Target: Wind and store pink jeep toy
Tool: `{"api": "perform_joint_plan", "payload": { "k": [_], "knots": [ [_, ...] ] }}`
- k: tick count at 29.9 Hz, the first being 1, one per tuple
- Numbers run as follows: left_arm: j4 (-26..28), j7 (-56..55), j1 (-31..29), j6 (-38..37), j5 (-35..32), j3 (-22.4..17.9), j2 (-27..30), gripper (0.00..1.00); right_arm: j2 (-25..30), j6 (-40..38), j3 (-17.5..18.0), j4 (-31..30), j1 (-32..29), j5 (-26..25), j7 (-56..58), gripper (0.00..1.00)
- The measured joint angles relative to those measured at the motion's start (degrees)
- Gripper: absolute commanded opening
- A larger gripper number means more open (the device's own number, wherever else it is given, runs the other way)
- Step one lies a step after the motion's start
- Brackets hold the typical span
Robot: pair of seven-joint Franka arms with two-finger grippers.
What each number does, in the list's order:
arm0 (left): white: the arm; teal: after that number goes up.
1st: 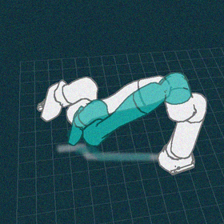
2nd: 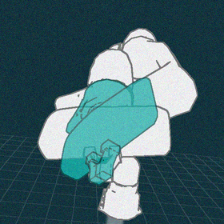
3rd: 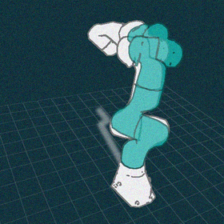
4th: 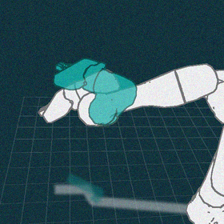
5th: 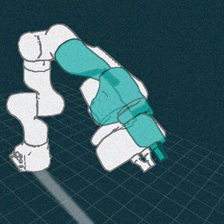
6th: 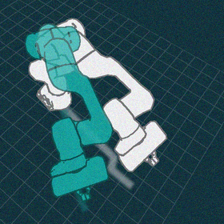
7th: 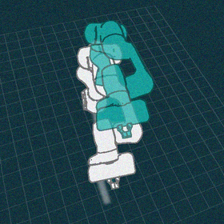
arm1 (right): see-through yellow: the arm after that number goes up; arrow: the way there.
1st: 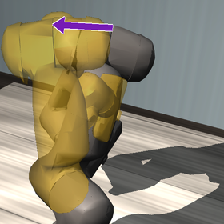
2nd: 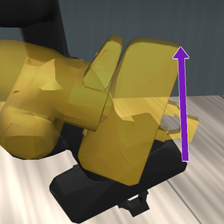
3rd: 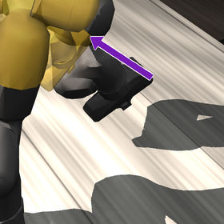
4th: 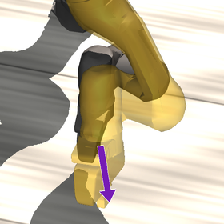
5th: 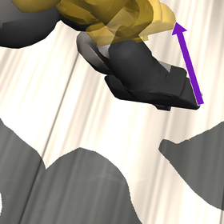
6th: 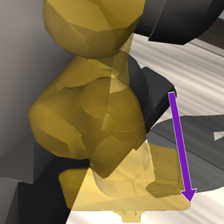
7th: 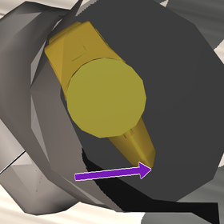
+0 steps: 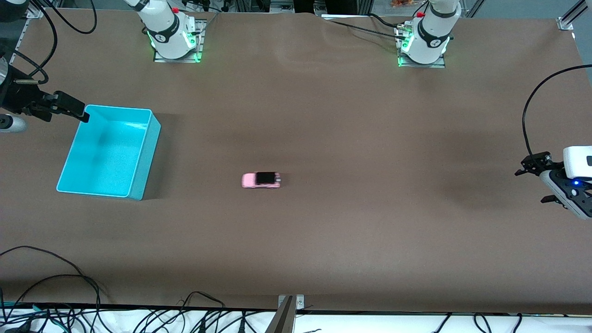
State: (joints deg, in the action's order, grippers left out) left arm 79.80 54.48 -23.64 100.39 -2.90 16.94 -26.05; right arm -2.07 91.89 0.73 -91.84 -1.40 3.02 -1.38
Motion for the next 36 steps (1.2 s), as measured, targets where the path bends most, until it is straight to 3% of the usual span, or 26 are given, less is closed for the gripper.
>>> {"api": "perform_joint_plan", "payload": {
  "k": [22, 36],
  "knots": [
    [-2.0, -18.1, 4.9, -6.6, 0.0, 0.4, 2.8, 1.0, -0.1, -0.6, -0.4, 0.0, 0.0, 0.0, 0.0, 1.0],
    [-2.1, -41.3, 12.4, -13.7, 0.0, 0.5, 7.7, 1.0, -4.2, 0.0, 0.3, -0.1, 1.1, -1.3, 7.1, 1.0]
  ]
}}
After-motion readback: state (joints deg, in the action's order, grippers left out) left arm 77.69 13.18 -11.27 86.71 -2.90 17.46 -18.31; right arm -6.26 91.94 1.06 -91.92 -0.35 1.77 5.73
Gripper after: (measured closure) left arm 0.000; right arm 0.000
